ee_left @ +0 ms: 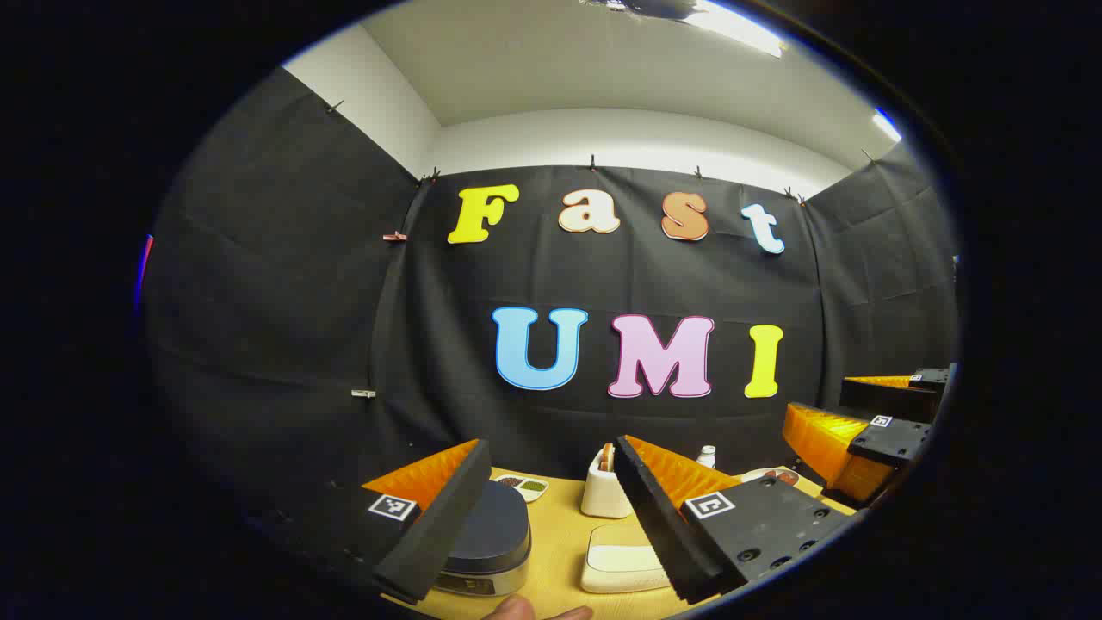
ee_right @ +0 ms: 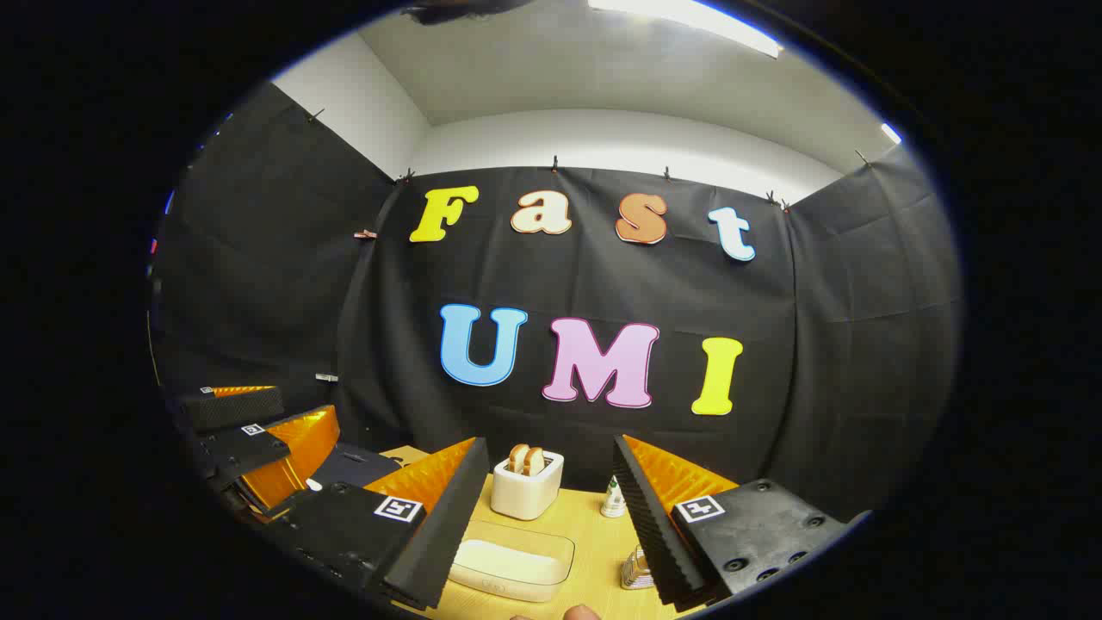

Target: Close the left gripper, press the button to open the rice cooker; take a wooden spoon from the chopstick holder with the right hand, scoop a spoonful of rice and pour it into the rice cooker, then put the wooden spoon back into the chopstick holder.

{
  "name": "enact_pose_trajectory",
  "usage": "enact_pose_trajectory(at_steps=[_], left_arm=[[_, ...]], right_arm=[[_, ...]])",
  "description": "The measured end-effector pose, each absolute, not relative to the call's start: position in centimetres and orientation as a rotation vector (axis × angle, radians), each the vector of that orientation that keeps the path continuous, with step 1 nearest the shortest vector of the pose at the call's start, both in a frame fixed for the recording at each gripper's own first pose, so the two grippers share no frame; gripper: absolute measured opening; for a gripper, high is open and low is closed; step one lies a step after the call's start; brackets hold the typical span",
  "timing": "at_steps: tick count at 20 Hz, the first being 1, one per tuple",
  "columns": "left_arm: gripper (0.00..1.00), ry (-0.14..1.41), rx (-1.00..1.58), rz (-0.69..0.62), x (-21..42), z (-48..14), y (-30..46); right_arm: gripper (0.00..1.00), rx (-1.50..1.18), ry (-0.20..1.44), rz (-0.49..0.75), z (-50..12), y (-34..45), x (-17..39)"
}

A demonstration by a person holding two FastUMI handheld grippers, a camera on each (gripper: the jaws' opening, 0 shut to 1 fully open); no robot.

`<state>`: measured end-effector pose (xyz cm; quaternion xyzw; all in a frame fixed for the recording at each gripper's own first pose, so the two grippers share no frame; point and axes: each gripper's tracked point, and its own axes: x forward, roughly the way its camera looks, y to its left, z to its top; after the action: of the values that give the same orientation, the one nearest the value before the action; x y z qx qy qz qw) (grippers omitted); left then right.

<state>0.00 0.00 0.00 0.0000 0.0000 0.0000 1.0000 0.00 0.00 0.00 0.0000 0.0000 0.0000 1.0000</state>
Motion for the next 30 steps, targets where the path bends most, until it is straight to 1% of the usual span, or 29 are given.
enact_pose_trajectory(at_steps=[2,5,12,16,23,24,27,28,29,30], left_arm=[[0.97,-0.007,-0.003,0.006,0.0,0.2,0.1],[0.97,-0.004,0.009,0.054,-0.3,0.1,1.4],[0.97,0.024,0.018,0.088,-0.6,-0.8,2.5],[0.97,0.019,0.016,0.086,-0.4,-0.9,2.7],[0.96,0.059,0.019,0.126,0.8,-2.6,4.8],[0.91,0.063,0.022,0.135,1.1,-2.8,5.2],[0.82,0.055,0.060,0.152,1.7,-3.0,6.6],[0.76,0.054,0.075,0.170,2.0,-3.1,7.5],[0.75,0.059,0.079,0.177,2.3,-3.4,7.9],[0.67,0.070,0.084,0.183,2.6,-3.7,8.2]], right_arm=[[0.91,0.005,0.001,0.009,-0.1,0.1,0.2],[0.90,0.009,0.017,0.042,-0.6,0.8,0.4],[0.92,0.017,0.035,0.039,-1.4,1.1,0.4],[0.90,0.026,0.050,0.025,-1.9,0.8,0.7],[0.90,0.012,0.037,0.020,-1.9,1.2,1.2],[0.89,0.008,0.040,0.020,-2.0,1.4,1.5],[0.90,-0.001,0.048,0.018,-2.4,1.6,1.9],[0.90,-0.004,0.050,0.016,-2.5,1.7,2.0],[0.90,-0.006,0.051,0.015,-2.6,1.8,2.2],[0.89,-0.009,0.051,0.011,-2.6,1.8,2.2]])
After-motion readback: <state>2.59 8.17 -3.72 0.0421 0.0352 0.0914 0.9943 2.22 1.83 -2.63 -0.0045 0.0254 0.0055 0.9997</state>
